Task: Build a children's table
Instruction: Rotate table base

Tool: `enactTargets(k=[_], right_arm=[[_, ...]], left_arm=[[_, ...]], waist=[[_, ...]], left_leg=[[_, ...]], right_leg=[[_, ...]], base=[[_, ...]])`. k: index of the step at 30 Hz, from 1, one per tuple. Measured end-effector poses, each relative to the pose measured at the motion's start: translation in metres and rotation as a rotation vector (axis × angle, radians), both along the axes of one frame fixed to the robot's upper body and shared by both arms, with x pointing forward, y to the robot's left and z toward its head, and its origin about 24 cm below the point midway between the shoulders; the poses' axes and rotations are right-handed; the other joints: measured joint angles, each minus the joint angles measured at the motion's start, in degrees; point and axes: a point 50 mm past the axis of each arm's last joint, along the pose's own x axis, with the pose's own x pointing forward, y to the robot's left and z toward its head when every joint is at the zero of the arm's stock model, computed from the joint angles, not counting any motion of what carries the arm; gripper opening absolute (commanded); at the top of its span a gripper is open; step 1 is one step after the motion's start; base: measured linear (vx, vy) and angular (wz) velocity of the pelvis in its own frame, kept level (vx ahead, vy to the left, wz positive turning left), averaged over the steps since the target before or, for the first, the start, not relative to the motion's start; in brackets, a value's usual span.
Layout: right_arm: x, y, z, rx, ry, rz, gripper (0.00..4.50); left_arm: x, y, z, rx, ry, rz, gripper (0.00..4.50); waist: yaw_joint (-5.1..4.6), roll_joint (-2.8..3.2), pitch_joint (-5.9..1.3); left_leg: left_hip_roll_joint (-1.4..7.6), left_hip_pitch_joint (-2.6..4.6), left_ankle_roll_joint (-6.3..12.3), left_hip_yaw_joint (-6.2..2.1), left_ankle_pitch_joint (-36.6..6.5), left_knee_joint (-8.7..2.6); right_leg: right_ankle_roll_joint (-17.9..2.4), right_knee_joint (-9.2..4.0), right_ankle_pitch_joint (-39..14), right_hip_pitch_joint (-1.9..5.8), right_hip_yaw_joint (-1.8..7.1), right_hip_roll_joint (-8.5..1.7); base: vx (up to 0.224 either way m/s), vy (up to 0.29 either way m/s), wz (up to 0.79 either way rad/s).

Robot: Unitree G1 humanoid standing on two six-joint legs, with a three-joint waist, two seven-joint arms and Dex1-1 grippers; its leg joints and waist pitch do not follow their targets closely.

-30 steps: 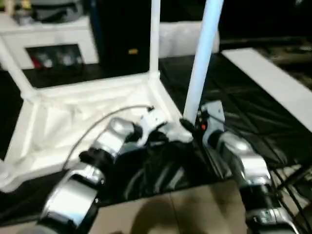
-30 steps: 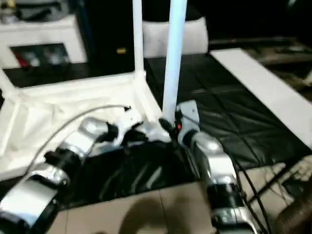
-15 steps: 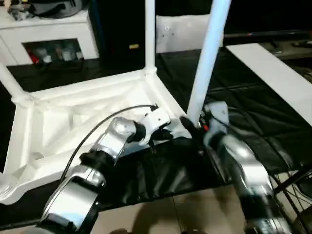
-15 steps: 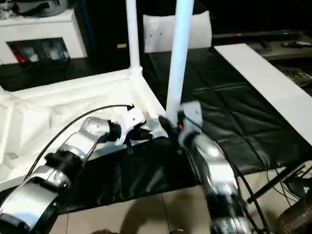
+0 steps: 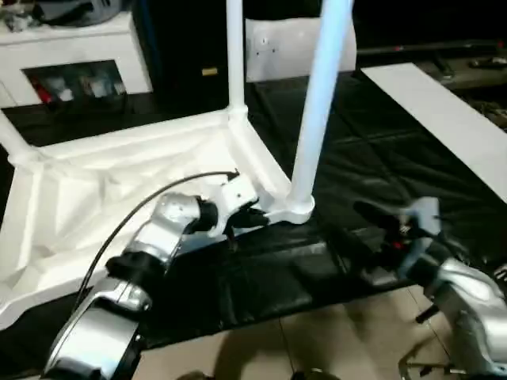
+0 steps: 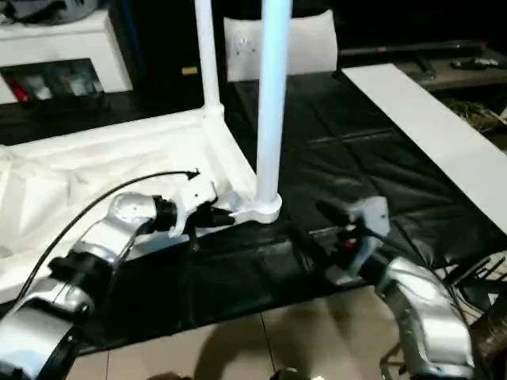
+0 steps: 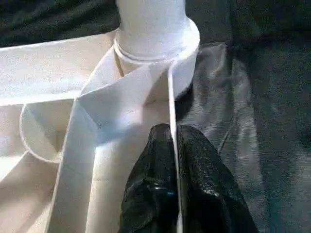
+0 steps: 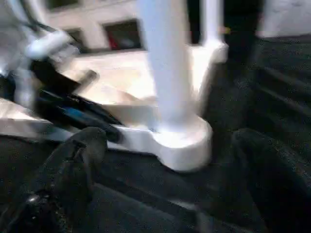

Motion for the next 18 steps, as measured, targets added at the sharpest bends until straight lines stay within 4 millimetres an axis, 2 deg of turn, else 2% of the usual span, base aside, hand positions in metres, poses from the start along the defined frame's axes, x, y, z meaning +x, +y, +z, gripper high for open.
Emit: enactTargets(k=[2,4,7,9,11,15,18], right_arm=[[-0.002,0.012,0.011,0.045,-0.026,0.076,4.50],[-0.002,0.026,0.015,0.080,-0.039,0.140,4.50],[0.000,0.040,0.018,0.110,-0.039,0.188,4.50],[0.003,0.048,0.021,0.128,-0.054,0.200,4.50],[0.009,0.062,0.027,0.151,-0.069,0.223,4.50],[0.017,0.083,0.033,0.149,-0.079,0.240,4.50],[0.028,0.103,0.031,0.125,-0.064,0.210,4.50]], left_arm=[[-0.002,-0.001,0.015,-0.076,-0.033,-0.003,0.85],[-0.004,0.002,0.024,-0.102,-0.051,0.007,0.92],[-0.014,0.014,0.021,-0.113,-0.025,0.050,1.31],[-0.023,0.022,0.015,-0.112,0.014,0.080,1.38],[-0.042,0.035,0.012,-0.114,0.064,0.113,1.69],[-0.077,0.056,0.011,-0.088,0.168,0.127,1.87],[-0.106,0.076,0.007,0.011,0.273,0.152,2.21]], waist=[[0.33,-0.18,0.06],[0.39,-0.25,0.03],[0.20,-0.33,0.07],[0.10,-0.48,0.15],[-0.30,-0.48,0.15],[0.01,-0.56,0.15],[-0.13,-0.68,0.10]], left_leg=[[0.06,0.10,-0.02,0.04,0.0,0.00],[0.05,0.14,-0.17,0.12,-0.1,0.00],[0.03,0.18,-0.31,0.18,-0.2,0.02],[0.04,0.18,-0.32,0.18,-0.2,0.02],[0.07,0.22,-0.36,0.20,-0.2,0.01],[0.14,0.29,-0.41,0.20,-0.2,-0.01],[0.13,0.34,-0.42,0.20,-0.2,0.00]], right_leg=[[0.0,0.00,0.0,0.01,-0.02,0.02],[0.0,-0.02,0.0,0.08,0.03,0.01],[0.3,-0.02,-0.2,0.07,0.12,-0.01],[0.3,0.01,-0.2,0.06,0.12,0.00],[0.1,0.04,-0.1,-0.05,0.16,0.02],[0.0,0.07,0.0,-0.07,0.15,0.10],[0.2,0.08,-0.1,-0.06,0.18,0.10]], base=[[0.000,0.000,0.00],[0.000,0.000,0.00],[0.000,0.000,0.00],[0.000,0.000,0.00],[0.000,0.000,0.00],[0.000,0.000,0.00],[0.000,0.000,0.00]])
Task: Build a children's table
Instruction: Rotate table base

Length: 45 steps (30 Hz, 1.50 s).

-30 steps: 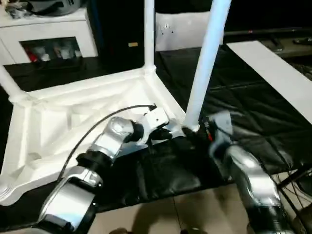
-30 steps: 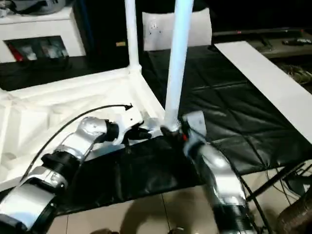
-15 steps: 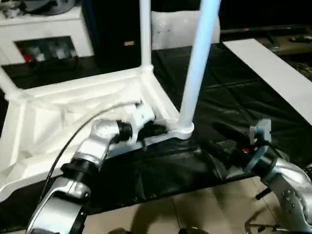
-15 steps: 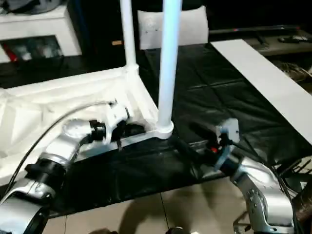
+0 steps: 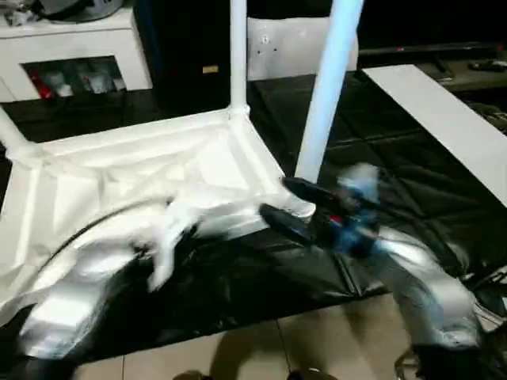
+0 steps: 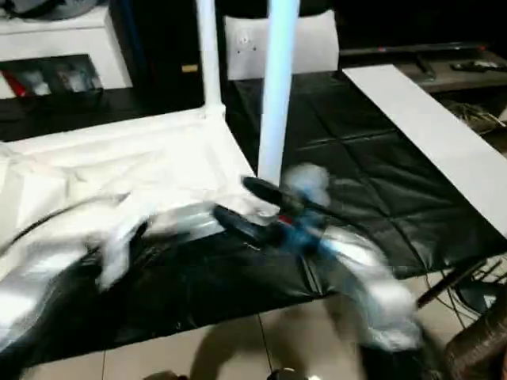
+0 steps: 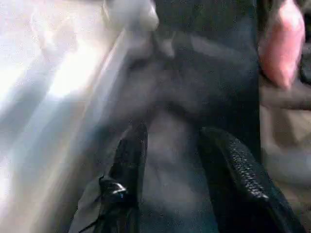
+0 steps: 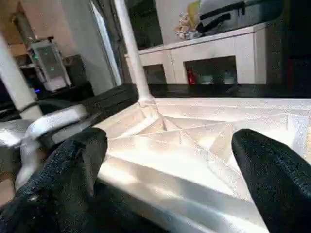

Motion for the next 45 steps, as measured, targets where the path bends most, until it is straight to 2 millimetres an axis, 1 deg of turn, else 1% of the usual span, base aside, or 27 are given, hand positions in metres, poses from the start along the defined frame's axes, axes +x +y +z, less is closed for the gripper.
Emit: enactTargets(k=[1,3,5,7,8,10,12,13,15,19,22,23,24,25,26,28,29,31,34,35,37,40,42,43,45], right_arm=[[0.002,0.003,-0.002,-0.011,0.009,-0.013,4.50],[0.006,0.011,-0.006,-0.031,0.032,-0.035,4.50],[0.012,0.020,-0.009,-0.051,0.055,-0.067,4.50],[0.023,0.026,-0.013,-0.087,0.078,-0.148,4.50],[0.028,0.027,-0.015,-0.104,0.084,-0.197,4.50],[0.037,0.022,-0.020,-0.143,0.092,-0.295,4.50],[0.045,0.021,-0.022,-0.153,0.097,-0.376,4.50],[0.050,0.018,-0.022,-0.159,0.099,-0.424,4.50],[0.054,0.011,-0.022,-0.163,0.104,-0.485,4.50],[0.067,-0.011,-0.025,-0.162,0.127,-0.638,4.50],[0.078,-0.040,-0.021,-0.169,0.105,-0.768,4.50],[0.081,-0.055,-0.019,-0.174,0.094,-0.825,4.50],[0.082,-0.065,-0.017,-0.180,0.082,-0.860,4.50],[0.084,-0.075,-0.015,-0.195,0.069,-0.886,4.50],[0.084,-0.080,-0.015,-0.202,0.065,-0.898,4.50],[0.084,-0.082,-0.017,-0.208,0.061,-0.891,4.50],[0.084,-0.080,-0.018,-0.208,0.063,-0.874,4.50],[0.082,-0.073,-0.019,-0.208,0.052,-0.804,4.50],[0.068,-0.058,-0.025,-0.212,0.019,-0.647,4.50],[0.061,-0.052,-0.028,-0.207,0.018,-0.587,4.50],[0.051,-0.042,-0.036,-0.208,0.037,-0.495,4.50],[0.041,-0.035,-0.040,-0.185,0.050,-0.414,4.50],[0.032,-0.028,-0.038,-0.168,0.042,-0.327,4.50],[0.025,-0.023,-0.038,-0.158,0.037,-0.266,4.50],[0.016,-0.015,-0.039,-0.154,0.039,-0.170,4.50]], left_arm=[[-0.005,0.005,-0.003,0.020,0.037,0.010,2.26],[-0.012,0.011,-0.007,0.059,0.076,0.034,2.38],[-0.011,0.018,-0.008,0.112,0.080,0.102,2.62],[-0.007,0.025,-0.008,0.184,0.060,0.172,2.67],[-0.006,0.028,-0.008,0.213,0.046,0.197,2.67],[-0.003,0.032,-0.007,0.254,0.020,0.239,2.67],[0.000,0.031,-0.007,0.264,0.004,0.260,2.67],[0.003,0.029,-0.007,0.262,-0.007,0.270,2.67],[0.005,0.029,-0.007,0.269,-0.021,0.281,2.67],[0.012,0.029,-0.006,0.282,-0.072,0.320,2.67],[0.018,0.027,-0.004,0.289,-0.128,0.348,2.67],[0.020,0.028,-0.004,0.299,-0.144,0.364,2.67],[0.021,0.029,-0.005,0.306,-0.155,0.376,2.67],[0.023,0.029,-0.006,0.304,-0.171,0.387,2.67],[0.024,0.028,-0.006,0.297,-0.181,0.394,2.67],[0.025,0.021,-0.005,0.255,-0.216,0.400,2.67],[0.025,0.017,-0.004,0.234,-0.232,0.401,2.67],[0.020,0.011,-0.003,0.174,-0.260,0.432,2.67],[0.009,0.008,-0.008,0.057,-0.272,0.568,2.67],[0.005,0.010,-0.010,0.027,-0.282,0.636,2.67],[-0.004,0.018,-0.015,0.023,-0.298,0.735,2.67],[-0.017,0.030,-0.021,0.021,-0.337,0.840,2.67],[-0.032,0.033,-0.024,-0.024,-0.376,0.906,2.67],[-0.042,0.033,-0.027,-0.058,-0.387,0.943,2.67],[-0.056,0.035,-0.029,-0.094,-0.418,1.002,2.67]], waist=[[0.29,-0.04,0.02],[0.34,-0.16,0.02],[0.24,-0.30,0.02],[0.02,-0.44,-0.02],[-0.03,-0.48,-0.05],[-0.02,-0.52,-0.07],[0.09,-0.52,-0.07],[0.25,-0.53,-0.08],[0.45,-0.58,-0.10],[0.51,-0.57,-0.10],[0.79,-0.59,-0.11],[0.64,-0.59,-0.11],[0.35,-0.59,-0.12],[0.09,-0.59,-0.12],[-0.04,-0.60,-0.12],[-0.54,-0.60,-0.12],[-0.77,-0.60,-0.12],[-1.28,-0.59,-0.12],[-1.43,-0.61,-0.13],[-1.42,-0.59,-0.13],[-1.31,-0.60,-0.12],[-1.27,-0.59,-0.12],[-1.27,-0.57,-0.14],[-1.30,-0.57,-0.14],[-1.28,-0.58,-0.14]], left_leg=[[-0.03,-0.03,0.00,-0.01,0.0,0.00],[-0.05,0.02,0.00,0.05,0.0,0.02],[-0.10,0.05,-0.01,0.05,0.0,0.03],[-0.10,0.08,-0.10,0.05,0.1,0.03],[-0.10,0.10,-0.12,0.04,0.1,0.03],[-0.12,0.09,-0.13,0.04,0.1,0.03],[-0.13,0.09,-0.13,0.04,0.1,0.03],[-0.13,0.03,-0.13,0.04,0.1,0.03],[-0.13,0.02,-0.13,0.04,0.1,0.03],[-0.14,-0.02,-0.13,0.04,0.1,0.06],[-0.14,-0.03,-0.12,0.04,0.1,0.14],[-0.14,-0.02,-0.12,0.05,0.1,0.16],[-0.13,-0.02,-0.12,0.05,0.1,0.17],[-0.12,-0.02,-0.12,0.05,0.1,0.17],[-0.09,-0.01,-0.15,0.04,0.1,0.17],[-0.04,-0.13,-0.16,0.05,0.1,0.16],[-0.01,-0.12,-0.16,0.05,0.1,0.16],[0.06,-0.13,-0.17,0.05,0.1,0.15],[0.20,-0.20,-0.18,0.05,0.1,0.15],[0.22,-0.20,-0.18,0.05,0.1,0.14],[0.38,-0.18,-0.18,0.02,0.1,0.18],[0.49,-0.14,-0.18,0.03,0.1,0.27],[0.54,-0.14,-0.18,0.02,0.1,0.30],[0.58,-0.15,-0.21,0.02,0.1,0.28],[0.72,-0.13,-0.22,-0.04,0.1,0.27]], right_leg=[[0.1,-0.02,-0.1,0.03,0.00,-0.03],[0.1,-0.02,-0.1,0.08,0.11,-0.04],[0.1,0.00,-0.1,0.12,0.21,-0.03],[0.0,0.02,0.0,0.12,0.24,-0.01],[0.0,0.02,0.0,0.13,0.24,-0.01],[0.0,0.02,0.0,0.13,0.26,-0.01],[0.0,0.03,0.0,0.14,0.28,-0.01],[0.0,0.02,0.0,0.13,0.27,-0.01],[-0.2,0.03,0.1,0.14,0.27,-0.01],[-0.3,0.05,0.2,0.15,0.27,-0.02],[-0.3,0.09,0.2,0.16,0.26,-0.03],[-0.3,0.11,0.2,0.17,0.27,-0.03],[-0.3,0.11,0.2,0.16,0.27,-0.01],[-0.3,0.14,0.2,0.15,0.27,-0.01],[-0.2,0.17,0.2,0.15,0.26,0.02],[-0.2,0.24,0.2,0.14,0.26,0.06],[-0.2,0.27,0.2,0.13,0.26,0.09],[-0.2,0.30,0.2,0.11,0.26,0.14],[-0.1,0.22,0.1,0.12,0.16,0.23],[-0.2,0.16,0.1,0.10,0.15,0.25],[-0.2,0.01,0.1,0.12,0.09,0.38],[-0.1,-0.08,0.1,0.16,0.09,0.50],[-0.1,-0.21,0.1,0.23,0.09,0.55],[0.0,-0.34,0.1,0.39,0.09,0.60],[0.0,-0.58,0.1,0.38,0.07,0.77]], base=[[0.000,0.000,0.00],[0.000,0.000,0.00],[0.000,0.000,0.00],[0.000,0.000,0.00],[0.000,0.000,0.00],[0.000,0.000,0.00],[0.000,0.000,0.00],[0.000,0.000,0.00],[0.000,0.000,0.00],[0.000,0.000,0.00],[0.000,0.000,0.00],[0.000,0.000,0.00],[0.000,0.000,0.00],[0.000,0.000,0.00],[0.000,0.000,0.00],[0.000,0.000,0.00],[0.000,0.000,0.00],[0.000,0.000,0.00],[0.000,0.000,0.00],[0.000,0.000,0.00],[0.000,0.000,0.00],[0.000,0.000,0.00],[0.000,0.000,0.00],[0.000,0.000,0.00],[0.000,0.000,0.00]])
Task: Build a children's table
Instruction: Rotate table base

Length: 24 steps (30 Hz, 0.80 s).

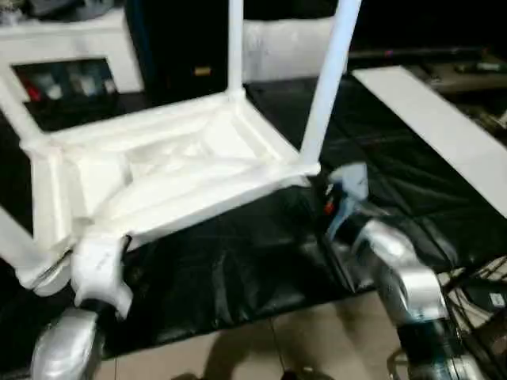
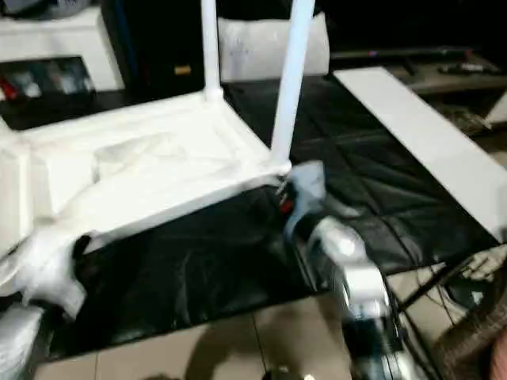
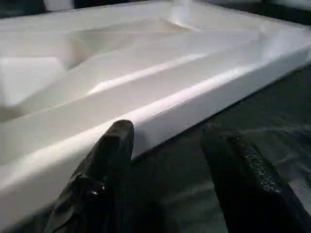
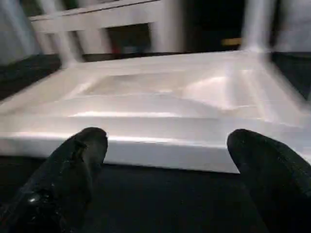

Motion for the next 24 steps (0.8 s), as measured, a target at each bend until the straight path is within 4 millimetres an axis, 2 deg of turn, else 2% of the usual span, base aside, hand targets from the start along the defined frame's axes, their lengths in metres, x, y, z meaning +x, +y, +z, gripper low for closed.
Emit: enactTargets(k=[2,3,6,10,13,15,20,21,24], right_arm=[[-0.005,0.006,0.000,-0.003,-0.001,0.070,4.50],[-0.007,0.008,0.002,-0.001,-0.006,0.101,4.50],[-0.016,0.018,0.010,0.020,-0.007,0.229,4.50],[-0.025,0.019,0.006,-0.006,0.023,0.313,4.50],[-0.025,0.021,0.005,-0.022,0.020,0.318,4.50],[-0.025,0.021,0.005,-0.028,0.011,0.310,4.50],[-0.024,0.020,0.005,-0.044,0.007,0.301,4.50],[-0.024,0.019,0.005,-0.046,0.008,0.301,4.50],[-0.026,0.018,0.004,-0.054,0.019,0.325,4.50]], left_arm=[[-0.005,0.005,0.003,0.006,-0.053,0.064,2.96],[-0.007,0.009,0.005,0.011,-0.088,0.109,2.96],[-0.024,0.026,-0.003,0.026,-0.132,0.291,3.17],[-0.043,0.025,-0.015,0.015,-0.122,0.343,3.52],[-0.042,0.024,-0.010,0.026,-0.177,0.350,3.70],[-0.043,0.028,-0.010,0.043,-0.191,0.376,3.87],[-0.052,0.052,-0.016,0.083,-0.192,0.553,4.35],[-0.051,0.054,-0.016,0.080,-0.193,0.552,4.44],[-0.029,0.059,-0.003,0.082,-0.255,0.492,4.49]], waist=[[0.26,0.01,0.00],[0.37,0.01,0.00],[0.30,0.13,-0.11],[0.50,-0.21,-0.29],[1.19,-0.43,-0.41],[1.25,-0.44,-0.43],[1.17,-0.55,-0.52],[1.20,-0.57,-0.52],[1.72,-0.73,-0.60]], left_leg=[[0.06,0.00,-0.01,-0.03,0.0,-0.01],[0.06,0.03,-0.01,-0.04,0.0,-0.01],[0.07,0.03,-0.01,-0.04,0.0,-0.07],[0.07,0.05,0.00,-0.05,0.0,-0.03],[0.06,0.10,0.00,-0.05,0.0,-0.02],[0.06,0.12,0.00,-0.05,0.0,-0.03],[0.08,0.18,0.00,-0.05,0.0,-0.03],[0.08,0.17,0.00,-0.05,0.0,-0.03],[0.08,0.16,0.00,-0.10,0.0,-0.04]], right_leg=[[0.0,-0.04,0.0,-0.02,-0.03,0.08],[0.0,-0.05,0.0,0.01,-0.03,0.08],[0.0,-0.29,0.0,0.25,-0.05,0.12],[0.1,-0.55,0.0,0.24,-0.05,0.12],[0.1,-0.54,0.0,0.26,-0.03,0.12],[0.1,-0.53,0.0,0.26,-0.03,0.12],[0.2,-0.50,0.1,0.28,-0.04,0.13],[0.2,-0.50,0.1,0.27,-0.04,0.13],[0.3,-0.45,0.2,0.31,-0.05,0.14]], base=[[0.000,0.000,0.00],[0.000,0.000,0.00],[0.000,0.000,0.00],[0.000,0.000,0.00],[0.000,0.000,0.00],[0.000,0.000,0.00],[0.000,0.000,0.00],[0.000,0.000,0.00],[0.000,0.000,0.00]])
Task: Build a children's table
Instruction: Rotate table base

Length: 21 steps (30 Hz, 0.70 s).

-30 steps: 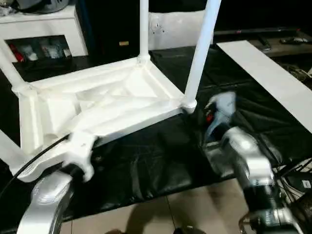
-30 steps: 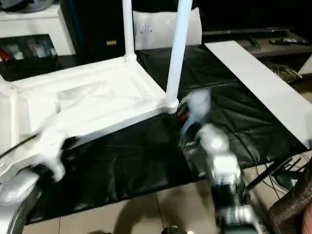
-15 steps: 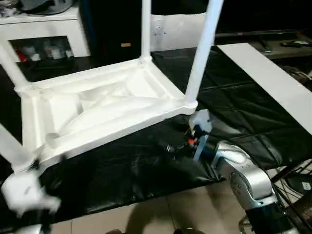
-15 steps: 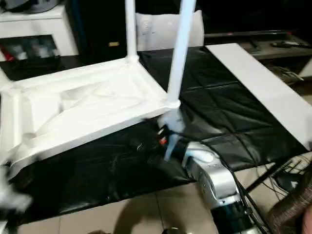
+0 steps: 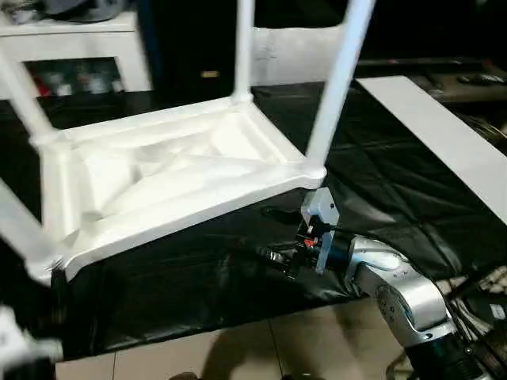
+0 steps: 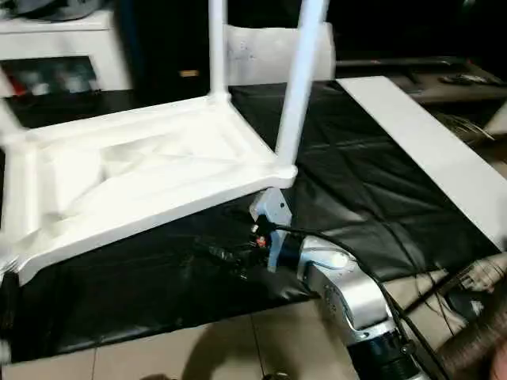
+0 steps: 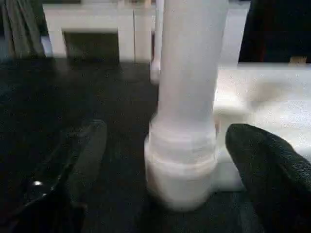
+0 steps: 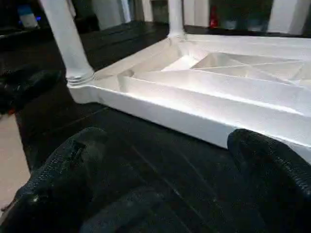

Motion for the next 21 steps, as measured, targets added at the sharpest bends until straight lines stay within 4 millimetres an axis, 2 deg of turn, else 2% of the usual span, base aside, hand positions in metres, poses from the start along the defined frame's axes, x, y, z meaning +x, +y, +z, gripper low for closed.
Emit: enactTargets(k=[4,10,15,18,21], right_arm=[[-0.007,0.004,0.000,0.009,0.016,0.076,4.50],[-0.009,0.004,0.001,0.013,0.019,0.099,4.50],[-0.008,0.004,0.000,0.004,0.018,0.082,4.50],[-0.007,0.003,-0.003,-0.003,0.027,0.077,4.50],[-0.008,0.003,-0.003,-0.003,0.031,0.080,4.50]], left_arm=[[0.024,0.003,0.018,0.037,-0.052,-0.116,4.49],[0.041,0.014,0.021,0.037,-0.035,-0.191,4.49],[0.059,0.020,0.019,-0.036,0.012,-0.245,4.49],[0.074,0.024,0.023,-0.101,0.054,-0.373,4.49],[0.082,0.010,0.024,-0.147,0.097,-0.589,4.49]], waist=[[-0.30,0.14,0.03],[-0.10,0.07,0.00],[0.01,-0.12,-0.12],[0.55,-0.09,-0.10],[1.31,0.01,-0.04]], left_leg=[[-0.03,0.40,0.00,0.03,0.0,0.00],[-0.03,0.74,-0.01,0.03,0.0,-0.06],[-0.04,0.76,-0.02,0.04,0.0,-0.06],[-0.08,0.77,-0.02,0.04,0.0,-0.05],[-0.23,0.78,-0.02,0.08,0.0,-0.06]], right_leg=[[0.0,-0.02,0.0,0.35,0.07,-0.02],[0.0,0.02,0.0,0.62,0.07,-0.02],[0.0,0.05,0.0,0.63,0.08,-0.04],[0.0,0.07,0.0,0.66,0.11,-0.06],[0.0,0.07,0.0,0.69,0.33,-0.10]], base=[[0.000,0.000,0.00],[0.000,0.000,0.00],[0.000,0.000,0.00],[0.000,0.000,0.00],[0.000,0.000,0.00]])
